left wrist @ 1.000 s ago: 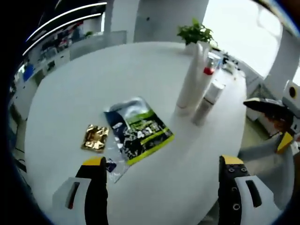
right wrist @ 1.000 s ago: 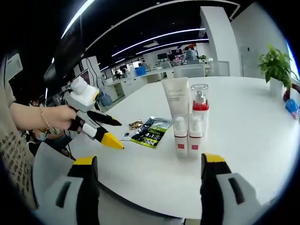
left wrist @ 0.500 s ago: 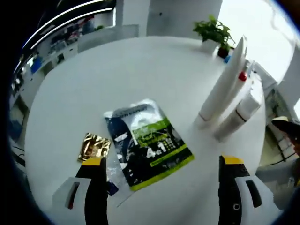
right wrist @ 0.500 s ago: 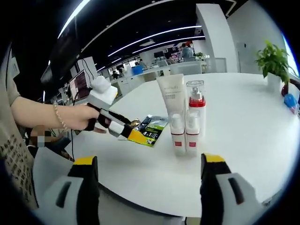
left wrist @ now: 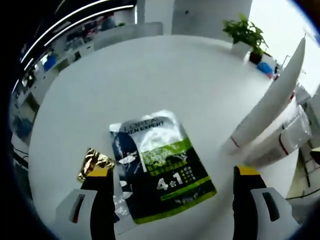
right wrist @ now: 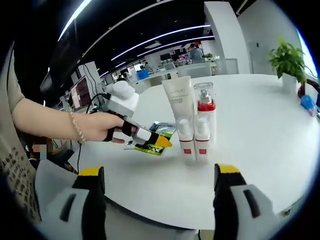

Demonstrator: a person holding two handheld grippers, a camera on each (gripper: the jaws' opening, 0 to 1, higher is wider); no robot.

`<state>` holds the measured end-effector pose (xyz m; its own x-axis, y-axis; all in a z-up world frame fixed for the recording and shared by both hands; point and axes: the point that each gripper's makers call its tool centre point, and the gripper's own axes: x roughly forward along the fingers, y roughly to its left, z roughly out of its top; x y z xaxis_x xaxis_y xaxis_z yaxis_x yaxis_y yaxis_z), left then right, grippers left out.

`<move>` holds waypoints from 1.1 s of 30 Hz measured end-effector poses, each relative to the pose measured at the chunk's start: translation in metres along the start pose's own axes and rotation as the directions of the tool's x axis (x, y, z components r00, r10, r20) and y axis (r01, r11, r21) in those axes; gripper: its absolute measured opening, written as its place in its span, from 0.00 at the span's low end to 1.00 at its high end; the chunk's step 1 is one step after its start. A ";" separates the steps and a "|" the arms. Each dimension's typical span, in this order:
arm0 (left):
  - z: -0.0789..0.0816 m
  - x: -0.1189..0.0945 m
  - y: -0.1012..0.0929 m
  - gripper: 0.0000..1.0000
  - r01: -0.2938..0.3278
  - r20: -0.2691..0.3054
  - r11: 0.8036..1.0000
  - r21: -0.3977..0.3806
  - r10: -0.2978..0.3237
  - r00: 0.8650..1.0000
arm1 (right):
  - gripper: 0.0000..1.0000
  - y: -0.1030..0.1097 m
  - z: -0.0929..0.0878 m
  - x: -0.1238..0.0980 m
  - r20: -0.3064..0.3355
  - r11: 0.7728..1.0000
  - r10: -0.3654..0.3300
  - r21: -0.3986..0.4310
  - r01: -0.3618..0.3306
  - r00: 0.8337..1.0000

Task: Arrange the skincare products in the storage area until every visible bottle or jar stands upright without overlapping.

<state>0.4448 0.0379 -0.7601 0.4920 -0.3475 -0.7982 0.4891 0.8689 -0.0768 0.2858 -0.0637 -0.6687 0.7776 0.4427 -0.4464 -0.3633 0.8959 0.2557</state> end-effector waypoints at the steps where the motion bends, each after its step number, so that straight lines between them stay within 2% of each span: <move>1: 0.001 0.002 0.000 0.97 -0.003 -0.001 1.000 -0.001 0.003 1.000 | 0.90 0.000 0.000 0.000 0.000 1.000 -0.001 0.002 0.001 1.000; 6: 0.000 0.010 0.001 0.97 -0.021 -0.015 1.000 0.011 0.021 1.000 | 0.90 -0.003 -0.001 0.000 0.000 1.000 -0.005 0.011 0.005 1.000; 12: -0.013 0.012 0.008 0.92 -0.044 -0.065 0.999 0.009 0.045 0.997 | 0.90 -0.004 -0.001 0.000 0.001 1.000 -0.010 0.020 0.010 1.000; 13: -0.009 0.013 0.010 0.91 -0.050 -0.048 0.998 0.030 0.051 0.998 | 0.90 -0.005 -0.001 0.000 0.001 1.000 -0.011 0.022 0.011 1.000; 20: -0.010 0.013 0.011 0.88 -0.055 -0.061 0.998 0.030 0.057 0.997 | 0.89 -0.005 -0.002 0.000 -0.004 1.000 -0.012 0.023 0.012 1.000; 29: -0.004 0.012 0.009 0.68 -0.043 -0.030 0.998 0.052 0.045 0.999 | 0.89 -0.005 -0.003 0.000 -0.009 1.000 -0.013 0.020 0.013 1.000; 33: -0.005 0.012 0.010 0.65 -0.048 -0.031 0.998 0.044 0.050 0.998 | 0.89 -0.005 -0.003 0.000 -0.010 1.000 -0.015 0.020 0.016 1.000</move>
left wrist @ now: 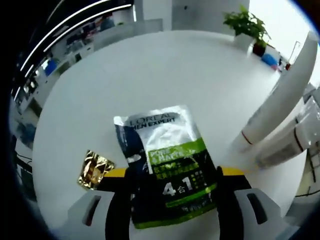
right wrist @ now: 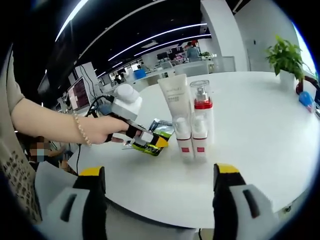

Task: Arrange the skincare products in the storage area until every visible bottle or jar stands upright without overlapping.

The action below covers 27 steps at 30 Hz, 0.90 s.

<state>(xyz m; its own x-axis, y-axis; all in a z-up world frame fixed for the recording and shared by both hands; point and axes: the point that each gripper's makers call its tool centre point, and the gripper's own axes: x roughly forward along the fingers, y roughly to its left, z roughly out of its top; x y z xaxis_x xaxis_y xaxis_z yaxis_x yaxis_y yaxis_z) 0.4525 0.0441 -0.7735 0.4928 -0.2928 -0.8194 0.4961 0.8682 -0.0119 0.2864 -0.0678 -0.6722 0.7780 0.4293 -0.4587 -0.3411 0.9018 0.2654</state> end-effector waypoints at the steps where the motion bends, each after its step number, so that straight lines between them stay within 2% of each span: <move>1: 0.000 0.000 0.001 0.64 -0.001 0.001 1.000 -0.001 0.001 1.000 | 0.89 0.000 0.000 0.000 0.000 1.000 0.000 0.000 0.000 1.000; 3: 0.000 -0.001 0.003 0.56 -0.002 0.005 1.000 -0.003 0.002 1.000 | 0.89 0.000 0.000 0.000 0.001 1.000 0.000 -0.001 0.000 1.000; 5: 0.000 -0.003 0.005 0.43 0.005 0.017 1.000 0.010 -0.005 1.000 | 0.89 0.000 0.000 0.000 0.000 1.000 -0.001 -0.003 0.001 1.000; 8: 0.000 -0.004 0.005 0.35 0.021 0.025 1.000 0.009 -0.021 0.999 | 0.89 0.000 0.001 0.000 0.001 1.000 -0.002 -0.003 0.002 1.000; 9: 0.001 -0.004 0.003 0.30 0.043 0.035 0.999 -0.028 -0.042 0.998 | 0.89 0.000 0.000 0.000 0.000 1.000 -0.002 -0.003 0.002 1.000; 10: 0.003 -0.004 -0.002 0.20 0.080 0.044 0.995 -0.066 -0.077 0.996 | 0.89 0.000 0.000 0.000 0.000 1.000 -0.001 -0.004 0.001 1.000; 11: 0.009 -0.005 -0.003 0.18 0.096 0.083 0.992 -0.081 -0.089 0.993 | 0.89 0.000 0.001 0.000 0.000 1.000 -0.002 -0.005 0.002 1.000; 12: 0.004 -0.005 0.000 0.17 0.079 0.056 0.996 -0.049 -0.076 0.996 | 0.89 0.000 0.001 0.000 0.000 1.000 -0.002 -0.006 0.002 1.000; 14: 0.005 -0.006 -0.001 0.15 0.077 0.072 0.997 -0.023 -0.075 0.995 | 0.89 0.000 0.001 0.001 -0.001 1.000 -0.001 -0.008 0.001 1.000; 20: 0.000 -0.011 0.001 0.11 0.107 0.086 0.991 -0.078 -0.100 0.991 | 0.89 0.001 0.000 0.001 -0.004 1.000 0.001 -0.016 -0.001 1.000; 27: 0.001 -0.034 0.007 0.10 0.132 0.141 0.984 -0.115 -0.116 0.983 | 0.89 0.001 0.002 0.000 0.003 1.000 0.005 -0.017 -0.005 1.000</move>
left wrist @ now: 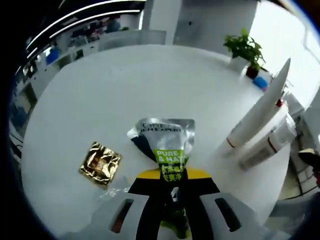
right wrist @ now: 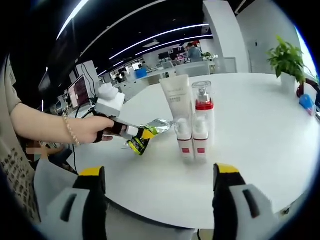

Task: Arrange the skincare products in the storage area until every visible bottle or jar stands upright without overlapping.

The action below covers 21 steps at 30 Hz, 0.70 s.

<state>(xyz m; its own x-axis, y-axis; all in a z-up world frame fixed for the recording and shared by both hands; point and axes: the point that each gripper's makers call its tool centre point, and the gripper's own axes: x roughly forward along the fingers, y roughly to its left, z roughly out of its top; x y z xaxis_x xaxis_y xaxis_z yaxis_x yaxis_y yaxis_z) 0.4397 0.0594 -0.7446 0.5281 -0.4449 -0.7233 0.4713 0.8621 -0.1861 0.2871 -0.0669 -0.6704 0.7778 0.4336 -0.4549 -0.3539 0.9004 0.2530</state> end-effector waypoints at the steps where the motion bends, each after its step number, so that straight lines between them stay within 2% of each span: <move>1: 0.000 -0.004 0.001 0.10 0.003 0.007 1.000 -0.007 -0.002 1.000 | 0.89 0.000 0.001 0.000 0.003 1.000 0.001 0.001 -0.001 1.000; 9: 0.002 -0.033 -0.003 0.10 0.036 0.063 0.999 -0.038 -0.034 0.997 | 0.89 0.004 0.007 -0.002 0.021 1.000 0.007 -0.007 -0.007 1.000; 14: 0.000 -0.050 -0.010 0.10 0.063 0.091 0.997 -0.043 -0.059 0.994 | 0.89 0.010 0.021 -0.003 0.050 0.999 0.022 -0.024 -0.021 0.999; 21: 0.006 -0.076 -0.024 0.10 0.118 0.160 0.991 -0.061 -0.107 0.981 | 0.88 0.027 0.034 -0.003 0.080 0.997 0.067 -0.043 -0.064 0.994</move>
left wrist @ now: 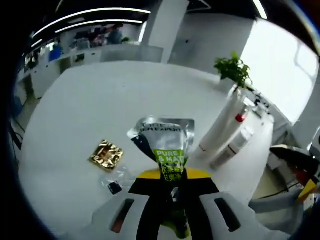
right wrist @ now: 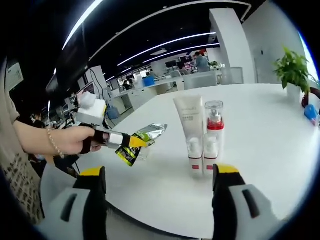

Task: Arrange the skincare products in the storage area until every visible bottle or jar stands upright without overlapping.

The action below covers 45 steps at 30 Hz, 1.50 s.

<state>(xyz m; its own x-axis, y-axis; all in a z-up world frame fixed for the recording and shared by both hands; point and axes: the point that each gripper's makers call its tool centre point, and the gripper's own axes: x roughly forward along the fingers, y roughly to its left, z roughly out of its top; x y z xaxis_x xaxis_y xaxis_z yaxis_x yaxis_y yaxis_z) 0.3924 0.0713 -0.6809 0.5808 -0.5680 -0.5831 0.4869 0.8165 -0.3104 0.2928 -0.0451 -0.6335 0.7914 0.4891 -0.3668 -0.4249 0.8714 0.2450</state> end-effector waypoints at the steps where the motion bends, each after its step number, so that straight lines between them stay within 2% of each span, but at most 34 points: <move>1: 0.003 -0.005 -0.004 0.10 0.016 0.019 1.000 -0.002 -0.016 1.000 | 0.87 0.003 0.001 0.000 0.005 1.000 0.009 0.001 -0.009 1.000; 7: 0.008 -0.026 -0.016 0.10 0.061 0.073 0.998 -0.010 -0.060 0.996 | 0.86 0.019 0.011 0.003 0.036 0.998 0.052 0.019 -0.053 0.998; 15: 0.005 -0.049 -0.029 0.10 0.140 0.120 0.990 -0.020 -0.136 0.983 | 0.83 0.039 0.029 0.011 0.084 0.990 0.123 0.056 -0.128 0.989; 21: 0.005 -0.070 -0.047 0.10 0.221 0.159 0.975 0.000 -0.218 0.963 | 0.80 0.053 0.037 0.019 0.106 0.981 0.169 0.080 -0.178 0.980; 27: -0.003 -0.085 -0.065 0.10 0.286 0.166 0.958 0.036 -0.288 0.943 | 0.76 0.067 0.047 0.025 0.126 0.971 0.213 0.087 -0.225 0.969; 36: -0.011 -0.097 -0.086 0.10 0.344 0.163 0.937 0.060 -0.350 0.923 | 0.60 0.078 0.052 0.027 0.144 0.961 0.247 0.091 -0.261 0.958; 38: -0.012 -0.098 -0.089 0.10 0.355 0.163 0.933 0.064 -0.361 0.918 | 0.52 0.078 0.052 0.026 0.144 0.961 0.248 0.088 -0.262 0.958; 41: -0.014 -0.099 -0.094 0.10 0.375 0.160 0.925 0.068 -0.381 0.911 | 0.35 0.079 0.053 0.024 0.153 0.958 0.254 0.095 -0.270 0.955; 45: -0.015 -0.102 -0.098 0.11 0.401 0.170 0.915 0.046 -0.403 0.899 | 0.23 0.071 0.054 0.021 0.167 0.962 0.222 0.121 -0.243 0.961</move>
<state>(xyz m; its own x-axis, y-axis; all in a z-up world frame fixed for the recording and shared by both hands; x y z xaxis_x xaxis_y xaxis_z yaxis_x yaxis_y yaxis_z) 0.2762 0.0506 -0.6023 0.4368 -0.8575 -0.2717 0.7088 0.5141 -0.4831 0.3030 0.0246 -0.5757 0.7392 0.6569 -0.1485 -0.5484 0.7151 0.4334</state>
